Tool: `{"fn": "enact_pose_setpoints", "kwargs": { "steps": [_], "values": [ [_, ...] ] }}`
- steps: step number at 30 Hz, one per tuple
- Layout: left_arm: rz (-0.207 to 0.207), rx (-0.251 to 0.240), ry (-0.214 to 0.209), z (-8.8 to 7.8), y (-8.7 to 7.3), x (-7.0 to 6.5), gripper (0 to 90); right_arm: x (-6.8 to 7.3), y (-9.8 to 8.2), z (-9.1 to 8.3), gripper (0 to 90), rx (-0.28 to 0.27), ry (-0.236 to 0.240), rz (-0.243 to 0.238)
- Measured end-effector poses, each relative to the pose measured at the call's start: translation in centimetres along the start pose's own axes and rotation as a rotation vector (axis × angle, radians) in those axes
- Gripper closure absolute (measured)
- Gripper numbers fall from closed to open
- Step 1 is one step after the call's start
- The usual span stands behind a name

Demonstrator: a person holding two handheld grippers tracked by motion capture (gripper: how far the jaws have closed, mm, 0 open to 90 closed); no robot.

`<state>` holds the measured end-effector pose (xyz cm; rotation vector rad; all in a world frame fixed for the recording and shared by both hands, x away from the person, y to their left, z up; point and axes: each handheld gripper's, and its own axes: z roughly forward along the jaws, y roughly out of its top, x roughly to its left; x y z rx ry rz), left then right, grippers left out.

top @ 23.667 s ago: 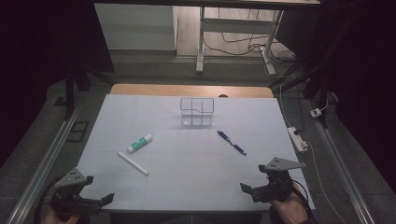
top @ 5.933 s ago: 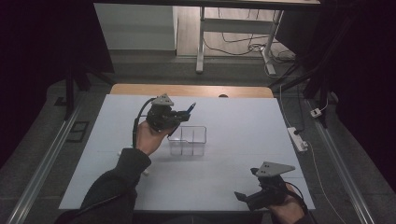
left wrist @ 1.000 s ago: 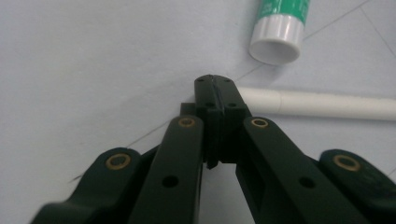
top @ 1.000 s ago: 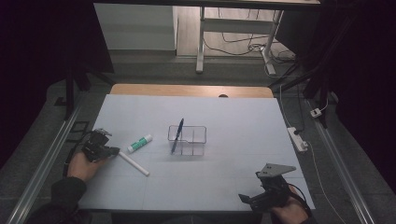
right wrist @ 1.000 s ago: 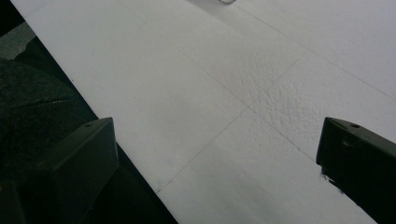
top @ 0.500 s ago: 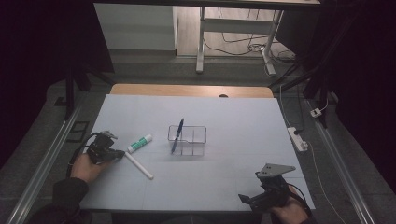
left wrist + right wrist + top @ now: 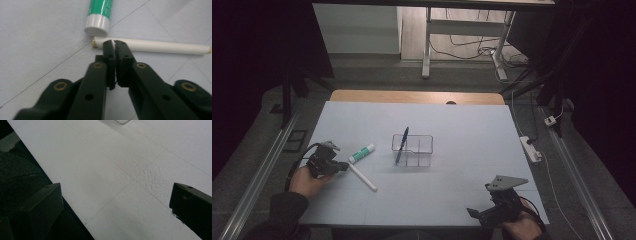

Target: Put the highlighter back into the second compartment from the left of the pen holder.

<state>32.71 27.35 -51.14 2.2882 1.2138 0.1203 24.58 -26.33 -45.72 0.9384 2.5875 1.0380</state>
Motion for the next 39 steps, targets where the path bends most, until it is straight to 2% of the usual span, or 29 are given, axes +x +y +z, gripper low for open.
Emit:
{"fn": "enact_pose_setpoints", "kwargs": {
  "steps": [2,5,8,14,16,19,21,26,36,39],
  "values": [
    [0.004,-0.013,0.003,-0.3,0.0,-0.3,81.1,0.0,0.1,0.0,0.0,-0.009,0.006,0.0],
    [-0.011,-0.017,0.079,-0.4,0.1,-0.1,79.9,0.2,0.2,0.2,0.0,0.002,0.006,-0.009],
    [-0.068,-0.028,0.108,-0.1,0.2,1.1,88.6,0.3,0.2,0.2,0.0,0.007,0.004,-0.015],
    [-0.146,-0.024,0.066,1.3,0.8,3.0,88.8,0.2,0.2,0.3,0.0,0.011,0.003,-0.009],
    [-0.167,-0.023,0.057,1.7,1.1,3.2,88.8,0.2,0.2,0.3,0.0,0.011,0.003,-0.008],
    [-0.171,-0.01,0.051,2.2,1.2,3.2,88.8,0.1,0.2,0.3,0.0,0.011,0.001,-0.008],
    [-0.191,-0.014,0.023,2.2,1.1,3.2,88.8,0.1,0.2,0.3,0.0,0.011,0.0,-0.008],
    [-0.196,-0.004,0.004,2.1,0.9,2.9,88.9,0.1,0.2,0.3,0.0,0.006,0.003,-0.004],
    [-0.162,0.031,-0.032,2.0,0.7,1.7,88.9,0.1,0.2,0.3,0.0,0.006,0.004,-0.004],
    [-0.136,0.048,-0.042,2.0,0.6,1.3,88.9,0.2,0.2,0.3,0.0,0.007,0.005,-0.006]
  ]
}}
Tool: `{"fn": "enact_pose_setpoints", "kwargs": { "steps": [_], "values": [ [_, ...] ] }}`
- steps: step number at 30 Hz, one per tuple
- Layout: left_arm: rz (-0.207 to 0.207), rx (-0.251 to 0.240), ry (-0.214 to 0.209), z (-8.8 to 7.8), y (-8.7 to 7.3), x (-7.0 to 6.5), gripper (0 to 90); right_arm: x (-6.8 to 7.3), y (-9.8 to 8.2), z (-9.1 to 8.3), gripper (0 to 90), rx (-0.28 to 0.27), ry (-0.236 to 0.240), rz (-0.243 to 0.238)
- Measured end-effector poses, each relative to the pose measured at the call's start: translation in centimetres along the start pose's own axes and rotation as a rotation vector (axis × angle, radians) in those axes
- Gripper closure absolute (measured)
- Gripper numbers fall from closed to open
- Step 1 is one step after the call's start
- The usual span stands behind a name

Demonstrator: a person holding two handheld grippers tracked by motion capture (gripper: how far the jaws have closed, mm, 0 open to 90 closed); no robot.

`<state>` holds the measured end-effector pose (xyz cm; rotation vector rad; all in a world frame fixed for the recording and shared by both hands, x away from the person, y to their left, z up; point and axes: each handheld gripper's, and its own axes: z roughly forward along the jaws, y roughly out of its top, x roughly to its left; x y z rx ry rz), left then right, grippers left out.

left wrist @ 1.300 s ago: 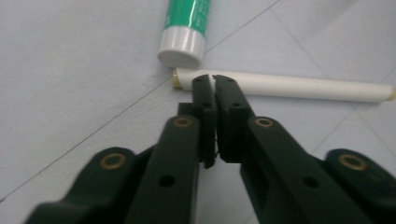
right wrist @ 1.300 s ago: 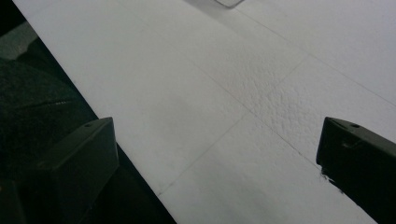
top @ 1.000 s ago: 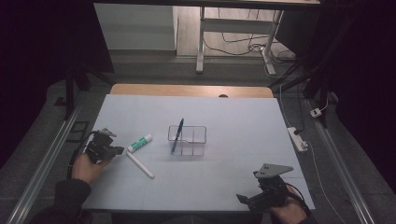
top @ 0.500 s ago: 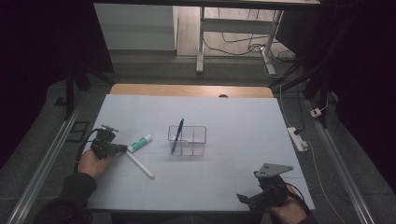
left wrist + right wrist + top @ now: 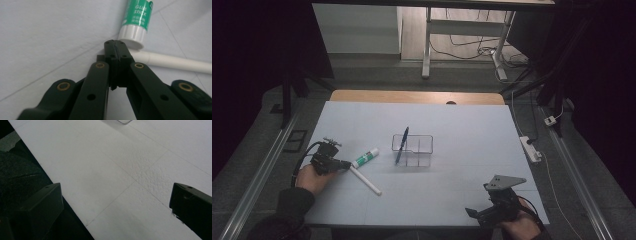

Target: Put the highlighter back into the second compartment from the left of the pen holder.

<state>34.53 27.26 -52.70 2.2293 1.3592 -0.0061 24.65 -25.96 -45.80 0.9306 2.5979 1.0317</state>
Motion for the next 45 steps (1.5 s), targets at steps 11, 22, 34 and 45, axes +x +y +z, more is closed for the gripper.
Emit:
{"fn": "enact_pose_setpoints", "kwargs": {
  "steps": [11,22,34,45],
  "values": [
    [0.057,0.047,-0.029,0.1,-0.4,-2.1,88.8,0.0,0.0,0.0,0.0,0.006,0.001,-0.003],
    [0.085,-0.05,-0.007,-2.2,-1.3,-3.3,79.3,0.1,0.4,0.2,0.0,-0.006,0.01,0.0],
    [0.123,-0.216,0.045,-6.1,-5.6,-6.2,29.7,2.2,3.8,1.8,0.0,-0.02,0.067,-0.101],
    [0.076,-0.301,0.026,-8.6,-10.4,-7.1,4.8,5.2,7.8,6.0,0.0,-0.009,0.146,-0.169]
  ]
}}
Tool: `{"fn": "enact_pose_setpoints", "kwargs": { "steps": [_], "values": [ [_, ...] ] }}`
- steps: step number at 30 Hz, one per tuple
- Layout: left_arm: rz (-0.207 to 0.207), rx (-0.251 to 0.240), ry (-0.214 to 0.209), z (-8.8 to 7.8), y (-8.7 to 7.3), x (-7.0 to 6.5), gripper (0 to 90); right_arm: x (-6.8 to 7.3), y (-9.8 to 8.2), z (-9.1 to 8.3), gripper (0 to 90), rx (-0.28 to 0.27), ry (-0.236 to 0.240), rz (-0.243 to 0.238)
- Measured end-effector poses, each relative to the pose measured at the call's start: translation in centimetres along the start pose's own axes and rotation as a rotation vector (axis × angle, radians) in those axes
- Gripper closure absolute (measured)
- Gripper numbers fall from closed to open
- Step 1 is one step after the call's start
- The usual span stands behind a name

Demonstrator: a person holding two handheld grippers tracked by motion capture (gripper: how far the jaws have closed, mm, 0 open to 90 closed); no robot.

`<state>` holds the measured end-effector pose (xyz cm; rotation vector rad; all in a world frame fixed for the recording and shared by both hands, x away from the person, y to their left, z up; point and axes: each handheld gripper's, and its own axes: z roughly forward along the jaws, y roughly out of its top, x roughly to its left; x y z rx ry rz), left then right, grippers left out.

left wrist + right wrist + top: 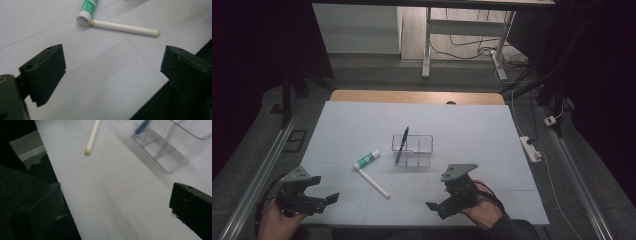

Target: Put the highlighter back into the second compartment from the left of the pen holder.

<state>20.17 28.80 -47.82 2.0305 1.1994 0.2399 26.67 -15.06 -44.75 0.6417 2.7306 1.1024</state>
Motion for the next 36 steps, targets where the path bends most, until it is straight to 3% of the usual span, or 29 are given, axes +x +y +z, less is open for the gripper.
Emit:
{"fn": "enact_pose_setpoints", "kwargs": {
  "steps": [7,18,25,33,36],
  "values": [
    [0.004,-0.042,0.004,-1.2,-1.0,-0.4,0.1,1.1,2.2,3.0,0.0,0.033,0.034,-0.066],
    [0.022,-0.009,-0.024,-1.1,-1.1,-0.5,0.0,2.7,6.3,8.6,0.0,0.099,0.07,-0.137],
    [0.023,-0.001,-0.033,-1.0,-1.0,-0.4,0.0,3.2,7.8,12.6,0.0,0.136,0.085,-0.147],
    [0.029,0.008,-0.038,-0.9,-1.0,-0.4,0.0,3.3,9.5,16.8,0.0,0.209,0.061,-0.149],
    [0.032,0.013,-0.038,-0.9,-1.0,-0.5,0.0,3.1,10.0,18.0,8.6,0.206,0.047,-0.142]
  ]
}}
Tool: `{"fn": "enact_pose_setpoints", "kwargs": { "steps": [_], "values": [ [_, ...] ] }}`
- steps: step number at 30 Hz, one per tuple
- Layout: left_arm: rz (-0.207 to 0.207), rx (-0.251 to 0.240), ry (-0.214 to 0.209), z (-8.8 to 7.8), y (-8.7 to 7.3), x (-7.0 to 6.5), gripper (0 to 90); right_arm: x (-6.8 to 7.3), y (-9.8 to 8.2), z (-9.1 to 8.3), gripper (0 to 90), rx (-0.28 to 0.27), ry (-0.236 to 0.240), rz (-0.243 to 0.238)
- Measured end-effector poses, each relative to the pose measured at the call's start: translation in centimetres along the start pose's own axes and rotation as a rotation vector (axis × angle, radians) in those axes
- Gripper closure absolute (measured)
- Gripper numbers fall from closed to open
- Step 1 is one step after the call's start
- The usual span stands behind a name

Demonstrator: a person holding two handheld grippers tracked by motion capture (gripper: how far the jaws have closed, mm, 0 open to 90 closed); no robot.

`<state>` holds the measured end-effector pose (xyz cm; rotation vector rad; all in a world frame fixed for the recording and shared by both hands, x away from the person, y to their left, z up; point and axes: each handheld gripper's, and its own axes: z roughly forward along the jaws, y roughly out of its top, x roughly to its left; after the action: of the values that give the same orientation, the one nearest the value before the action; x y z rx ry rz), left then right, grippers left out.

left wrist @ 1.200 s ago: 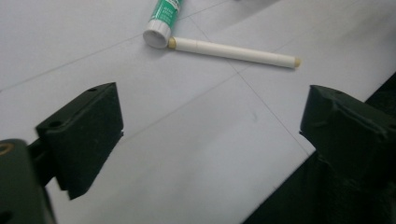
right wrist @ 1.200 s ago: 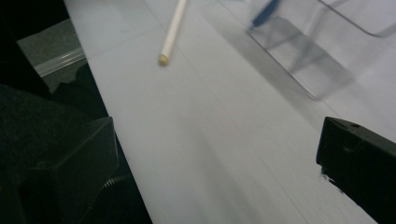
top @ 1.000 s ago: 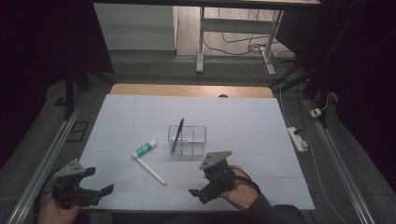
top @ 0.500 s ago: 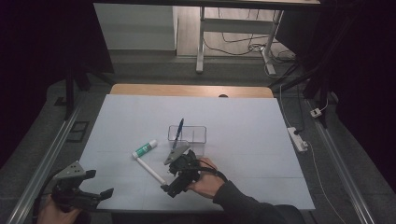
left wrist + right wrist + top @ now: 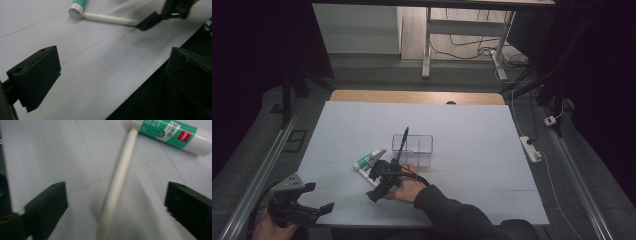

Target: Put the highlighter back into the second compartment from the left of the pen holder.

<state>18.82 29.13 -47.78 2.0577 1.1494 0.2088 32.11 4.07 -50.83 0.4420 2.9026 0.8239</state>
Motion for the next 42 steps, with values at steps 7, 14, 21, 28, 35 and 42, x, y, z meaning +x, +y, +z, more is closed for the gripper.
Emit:
{"fn": "enact_pose_setpoints", "kwargs": {
  "steps": [7,14,21,28,35,42],
  "values": [
    [0.008,0.011,0.001,0.1,0.1,-0.1,0.0,-0.6,1.1,1.6,32.2,0.009,-0.027,-0.008],
    [0.015,0.016,0.003,0.2,0.1,-0.1,0.4,-1.0,1.8,2.5,59.0,0.02,-0.01,0.008],
    [0.019,0.02,0.004,0.2,0.1,-0.2,0.6,-1.2,1.9,2.6,77.4,0.038,-0.01,0.027],
    [0.02,0.021,0.003,0.2,0.1,-0.2,1.0,-1.3,1.7,2.3,78.9,0.048,-0.003,0.052],
    [0.019,0.022,0.004,0.2,0.1,-0.2,1.4,-1.0,1.8,0.2,78.9,-0.024,0.005,-0.013],
    [0.015,0.02,0.001,0.2,0.1,-0.1,1.5,-1.2,1.7,-3.5,78.8,-0.148,0.026,-0.022]
  ]
}}
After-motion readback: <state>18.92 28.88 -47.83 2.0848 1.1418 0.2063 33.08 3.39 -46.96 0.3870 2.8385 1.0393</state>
